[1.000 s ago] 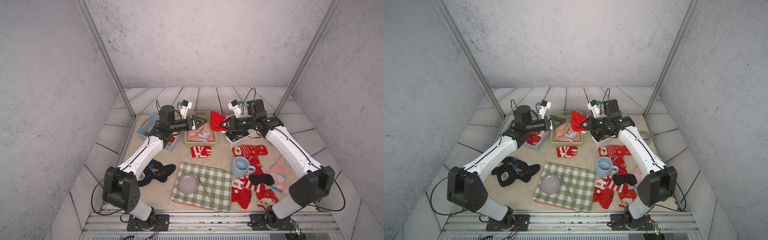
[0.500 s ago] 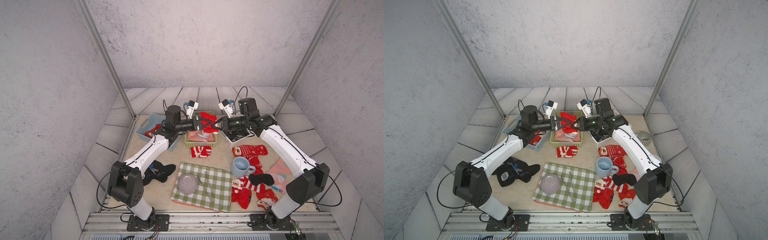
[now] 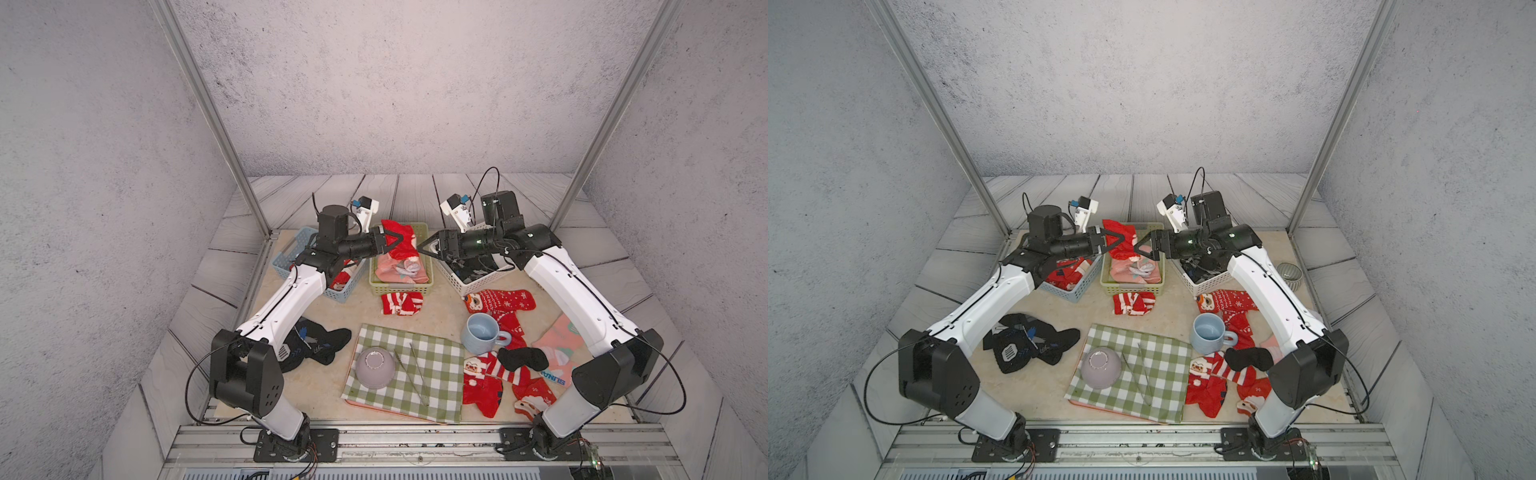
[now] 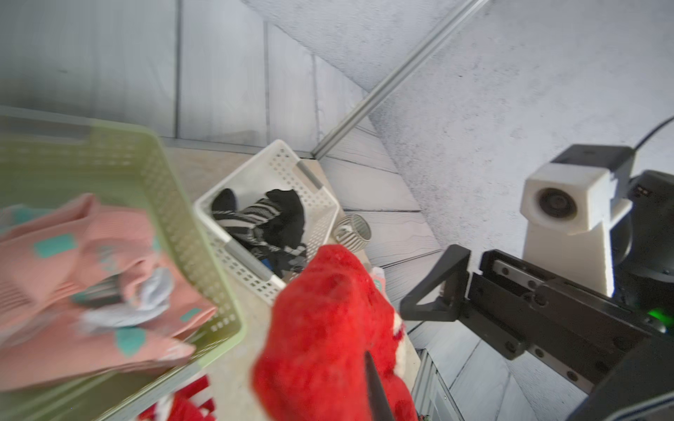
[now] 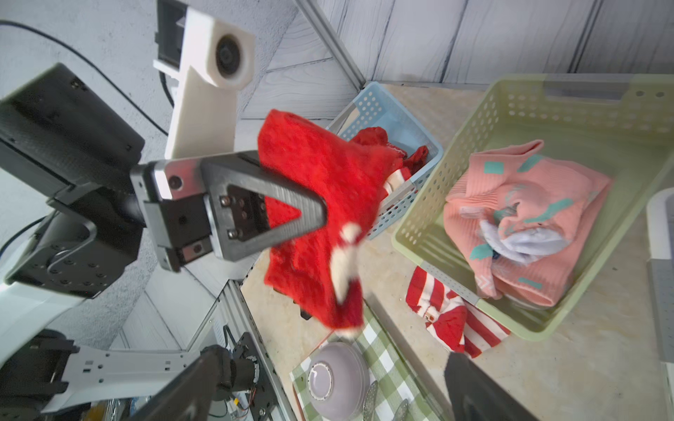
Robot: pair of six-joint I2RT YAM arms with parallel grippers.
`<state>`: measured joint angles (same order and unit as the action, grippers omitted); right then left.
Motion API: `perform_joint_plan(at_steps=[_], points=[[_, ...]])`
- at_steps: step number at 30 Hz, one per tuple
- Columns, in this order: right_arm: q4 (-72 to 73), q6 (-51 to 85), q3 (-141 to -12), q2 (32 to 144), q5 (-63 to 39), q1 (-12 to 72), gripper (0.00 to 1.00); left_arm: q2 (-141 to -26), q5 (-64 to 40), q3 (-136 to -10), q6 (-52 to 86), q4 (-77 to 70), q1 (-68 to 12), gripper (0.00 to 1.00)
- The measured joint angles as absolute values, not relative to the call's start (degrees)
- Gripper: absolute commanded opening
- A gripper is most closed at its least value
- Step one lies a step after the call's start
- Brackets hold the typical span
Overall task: Sort the socks into the basket by color
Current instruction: Pick up the sock from the center of the board, then place the sock in the bin.
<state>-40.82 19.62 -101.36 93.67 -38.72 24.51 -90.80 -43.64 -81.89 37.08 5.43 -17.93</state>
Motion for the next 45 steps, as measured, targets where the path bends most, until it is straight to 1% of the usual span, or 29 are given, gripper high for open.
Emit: perform_joint_plan(at_steps=[5, 8, 13, 18, 20, 22, 23, 24, 25, 29, 34, 37, 39, 45], points=[[-44.97, 18.70, -101.36, 93.67, -35.44, 21.45, 0.99, -93.25, -36.60, -87.90, 32.10, 15.53, -10.22, 0.00], [-46.83, 18.13, -101.36, 94.00, -33.89, 19.99, 0.99, -96.99, -31.35, -92.01, 28.49, 22.06, -7.27, 0.00], [-48.51, 17.34, -100.92, 94.98, -32.05, 19.20, 0.99, -105.25, -24.12, -96.53, 23.73, 28.73, -5.13, 0.00], [-49.25, 16.93, -100.16, 95.02, -31.24, 18.94, 0.99, -115.46, -19.92, -101.71, 20.99, 33.87, -3.68, 0.04], [-49.28, 16.86, -99.66, 95.02, -31.20, 18.85, 0.99, -118.96, -18.70, -103.22, 20.45, 34.61, -3.07, 0.10], [-49.28, 16.84, -99.15, 95.02, -31.14, 18.79, 0.99, -121.91, -17.47, -104.38, 19.90, 35.64, -2.57, 0.19], [-49.30, 16.84, -98.87, 94.98, -31.11, 18.76, 0.99, -123.50, -16.78, -105.19, 19.51, 36.45, -2.28, 0.27], [-49.34, 16.84, -98.70, 94.98, -31.07, 18.74, 0.99, -124.86, -16.23, -105.95, 19.25, 37.23, -2.07, 0.37], [-49.36, 16.84, -98.59, 94.98, -31.07, 18.68, 0.99, -126.04, -15.90, -106.78, 18.87, 38.06, -1.93, 0.42], [-49.45, 16.80, -98.54, 94.89, -30.94, 18.65, 0.99, -129.14, -14.66, -109.54, 18.13, 41.50, -1.56, 0.54], [-49.45, 16.80, -98.54, 94.89, -30.94, 18.61, 0.99, -128.88, -13.78, -109.67, 18.09, 43.16, -1.45, 0.63], [-49.50, 16.78, -98.56, 94.89, -30.96, 18.61, 0.99, -126.69, -13.32, -108.36, 18.26, 43.00, -1.39, 0.65], [-49.52, 16.73, -98.67, 94.91, -30.98, 18.61, 0.99, -124.29, -13.17, -107.81, 18.28, 43.03, -1.37, 0.71], [-50.13, 16.40, -99.92, 95.90, -31.53, 18.61, 0.99, -114.52, -11.97, -106.80, 18.41, 40.36, -1.34, 0.72]])
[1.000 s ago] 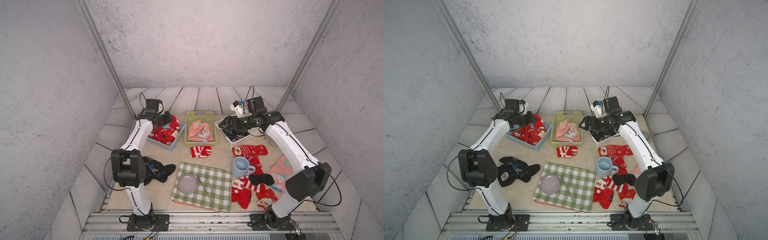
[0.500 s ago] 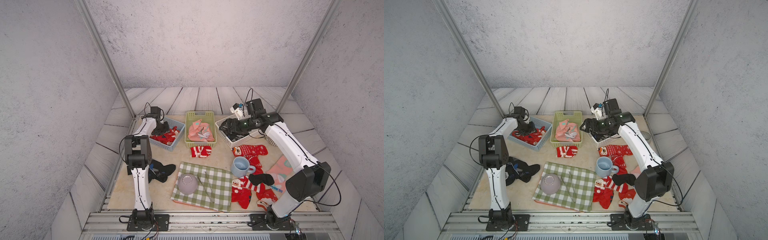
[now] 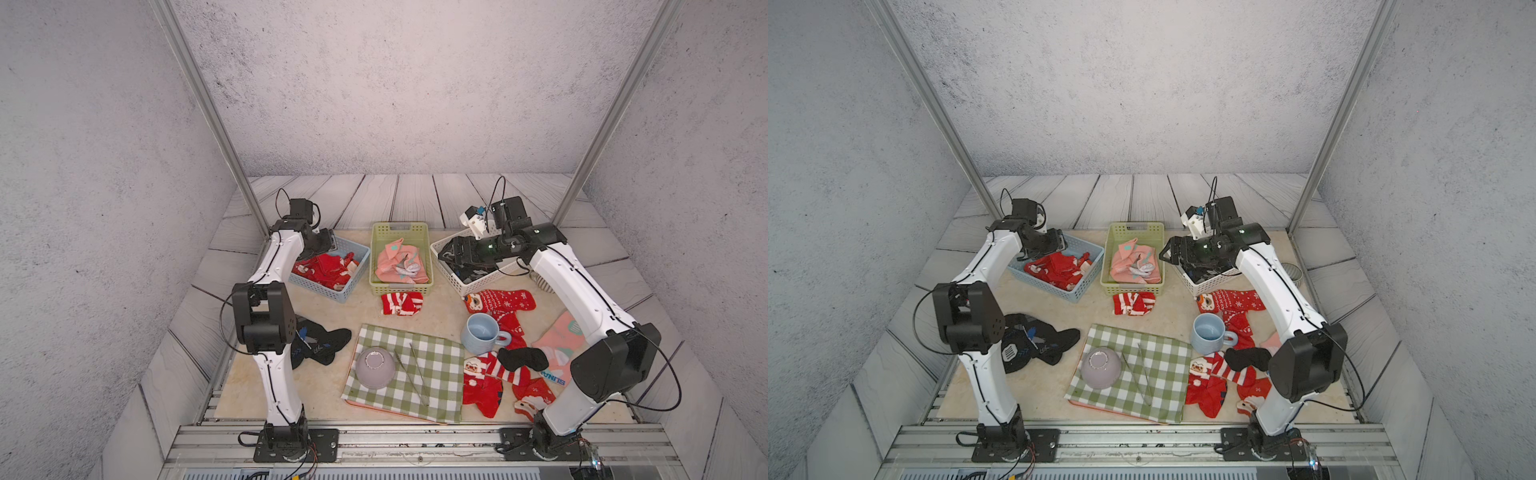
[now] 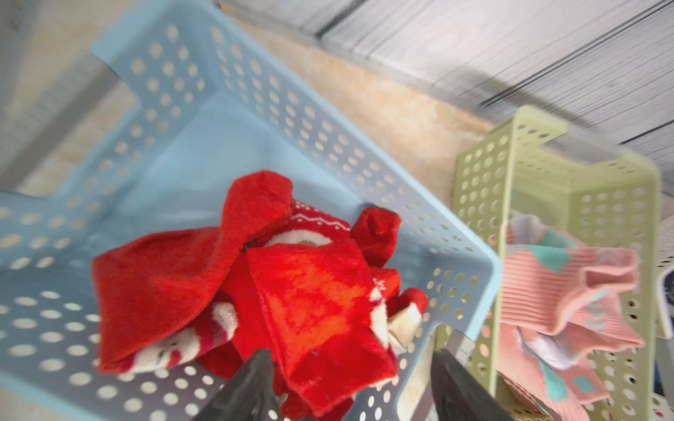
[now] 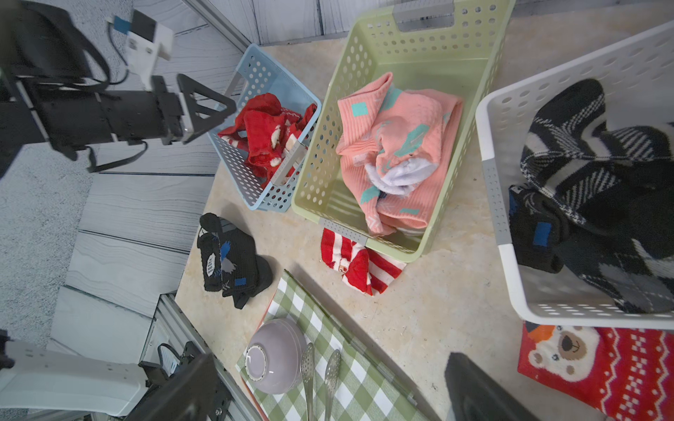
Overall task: Sort the socks into the basket by color
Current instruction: Place the sock in the bin, then pick up the sock from the center of the board.
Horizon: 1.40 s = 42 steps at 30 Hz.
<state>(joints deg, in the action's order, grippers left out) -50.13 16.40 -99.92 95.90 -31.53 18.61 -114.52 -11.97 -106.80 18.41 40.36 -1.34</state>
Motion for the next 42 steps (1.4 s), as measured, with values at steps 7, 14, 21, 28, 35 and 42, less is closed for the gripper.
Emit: perform_joint_plan(at_steps=[7, 14, 21, 28, 35, 42], points=[[-51.31, 15.51, -100.62, 98.80, -32.18, 19.92, 0.99, -102.10, -9.72, -99.24, 18.70, 39.20, -1.34, 0.66], [-52.88, 13.74, -100.92, 101.47, -31.09, 24.82, 0.99, -87.37, -6.11, -81.17, 22.11, 40.80, -1.28, 0.64], [-53.04, 13.19, -100.71, 101.82, -30.89, 26.15, 0.99, -77.01, -0.47, -66.41, 28.82, 41.69, -1.23, 0.66], [-52.93, 13.13, -98.54, 101.80, -30.87, 26.15, 0.99, -80.36, 3.36, -61.12, 34.68, 40.73, -0.93, 0.67], [-52.84, 12.78, -96.86, 101.69, -30.33, 26.15, 0.99, -92.29, 4.80, -61.91, 38.54, 39.70, 0.97, 0.68], [-52.84, 12.38, -96.55, 101.67, -29.78, 26.15, 0.99, -97.60, 4.73, -61.89, 41.36, 39.24, 3.27, 0.64]])
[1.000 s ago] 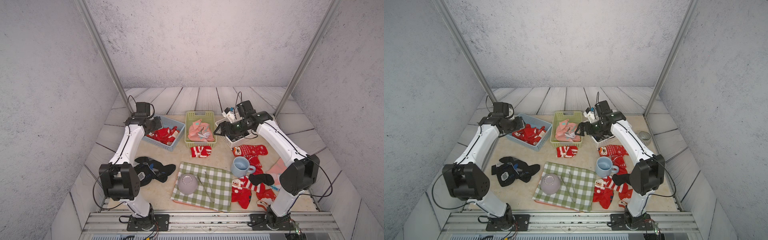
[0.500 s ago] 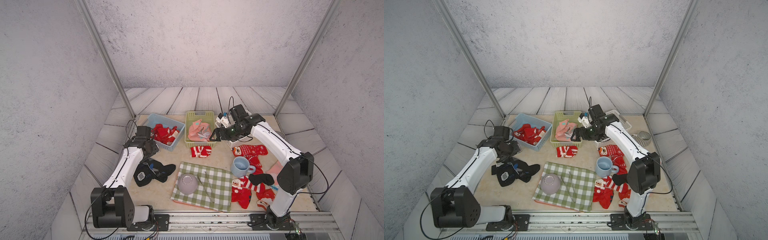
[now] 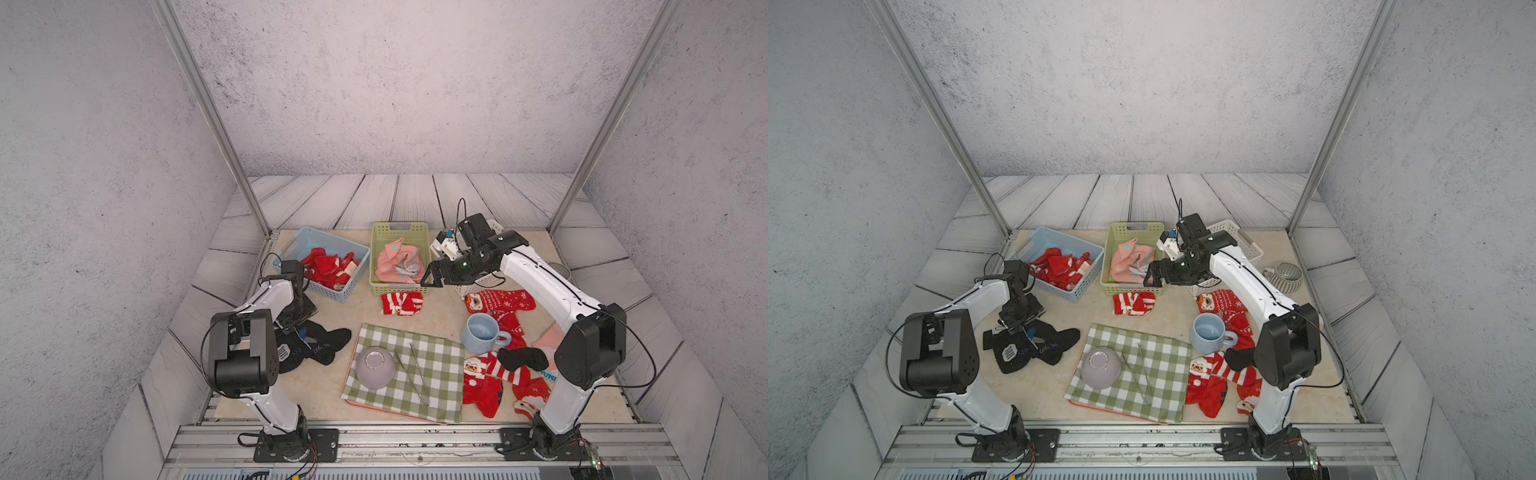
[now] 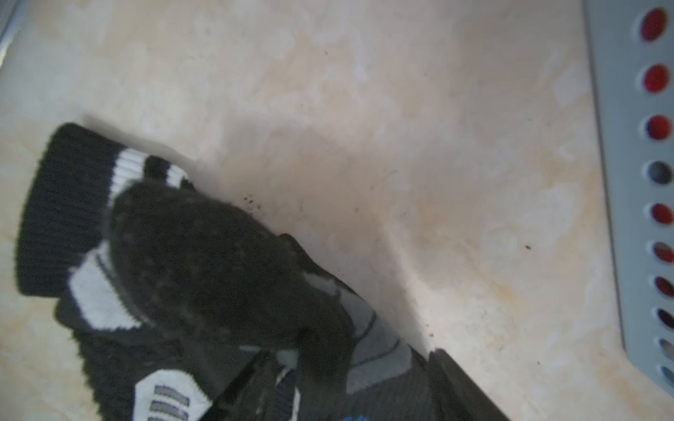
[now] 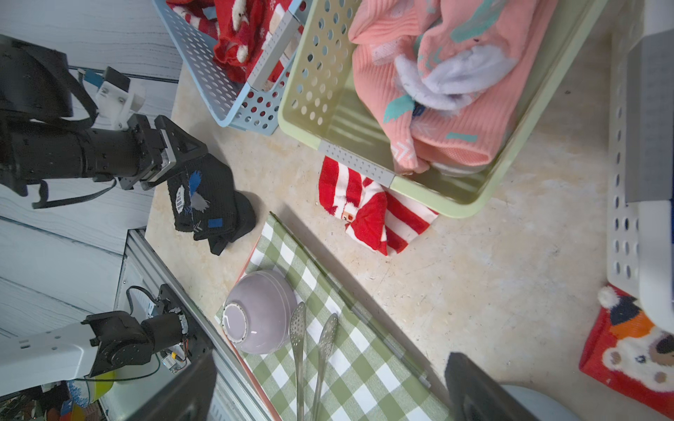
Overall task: Sort the socks into the basket by color
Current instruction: Pick up the sock from the center of the board.
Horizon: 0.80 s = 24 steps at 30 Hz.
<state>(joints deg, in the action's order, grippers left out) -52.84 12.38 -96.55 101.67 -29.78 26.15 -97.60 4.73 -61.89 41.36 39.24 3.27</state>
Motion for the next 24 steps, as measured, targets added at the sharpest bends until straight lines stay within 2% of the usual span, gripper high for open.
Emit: perform_joint_plan(at_steps=[1, 5, 9, 10, 18, 24], points=[[-52.86, 12.32, -96.55, 101.67, -29.76, 26.15, 0.99, -97.97, 4.69, -61.89, 41.45, 38.92, 3.29, 0.59], [-52.86, 12.03, -96.55, 101.67, -29.76, 26.13, 0.99, -98.96, 3.81, -61.89, 41.45, 38.22, 3.38, 0.22], [-52.84, 11.94, -96.55, 101.67, -29.80, 26.13, 0.99, -98.26, 2.66, -61.84, 41.47, 37.60, 3.36, 0.03], [-52.84, 11.97, -96.55, 101.67, -29.82, 26.13, 0.99, -97.65, 2.55, -61.78, 41.19, 37.65, 3.36, 0.00], [-52.86, 12.01, -97.27, 101.80, -31.05, 26.13, 0.99, -84.05, 1.41, -61.43, 39.88, 39.62, 2.98, 0.00], [-52.64, 12.21, -98.96, 102.13, -32.91, 26.15, 0.99, -74.28, -3.22, -61.54, 36.60, 40.12, 2.66, 0.00]])
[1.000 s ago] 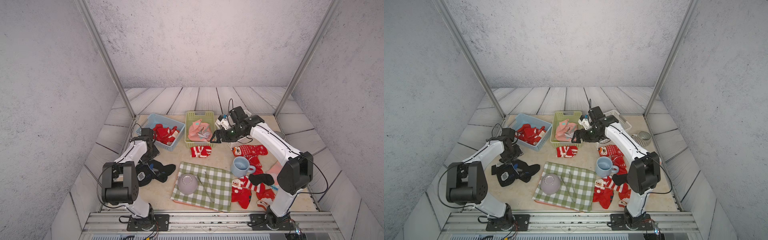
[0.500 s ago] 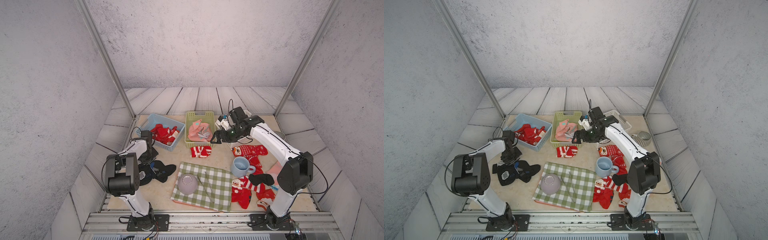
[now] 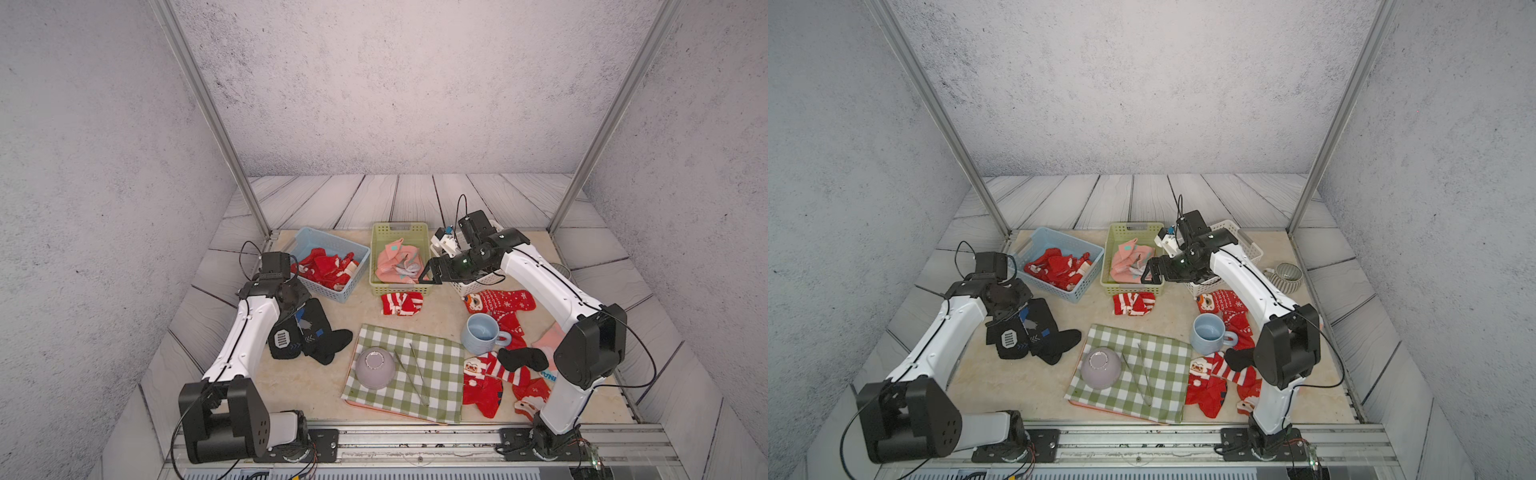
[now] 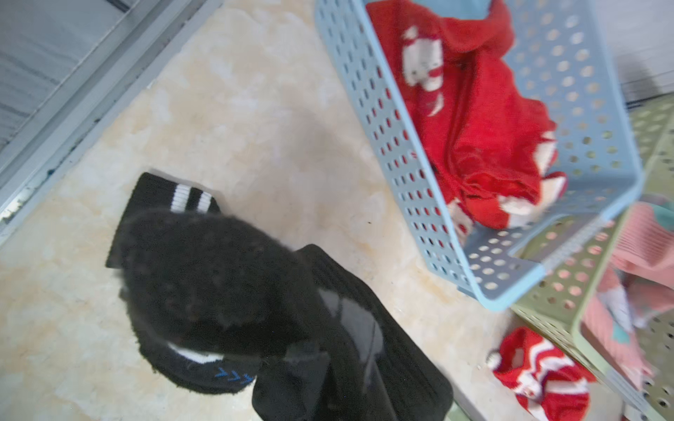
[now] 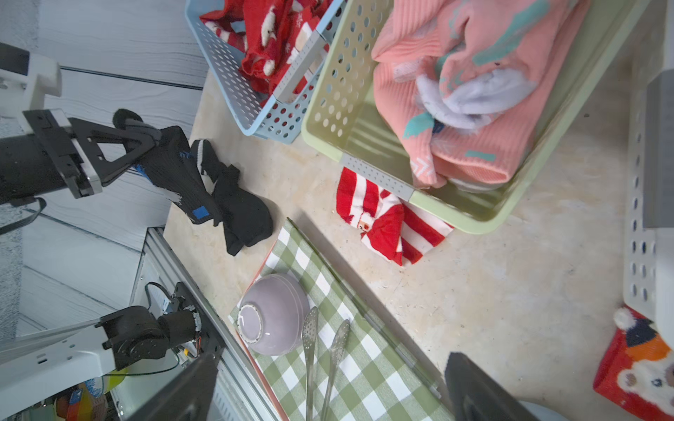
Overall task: Sort the socks into the basket by color
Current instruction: Pick up the sock from the center of the board.
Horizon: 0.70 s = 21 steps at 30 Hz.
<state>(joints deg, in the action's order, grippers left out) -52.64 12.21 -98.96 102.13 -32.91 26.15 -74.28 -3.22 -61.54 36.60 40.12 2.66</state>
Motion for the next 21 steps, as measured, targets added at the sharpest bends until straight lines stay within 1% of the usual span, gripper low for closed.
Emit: perform_joint_plan(at_steps=[9, 14, 21], points=[[-51.75, 12.38, -100.03, 103.09, -36.60, 27.05, 0.99, -69.71, -8.80, -66.87, 32.73, 41.65, -1.78, 0.00], [-51.51, 12.40, -101.62, 103.09, -39.51, 27.83, 0.99, -67.44, -10.02, -70.83, 30.28, 41.43, -6.92, 0.00], [-48.03, 15.16, -107.61, 105.56, -45.80, 28.08, 0.99, -65.17, -17.67, -72.38, 25.93, 36.32, -13.21, 0.00]])
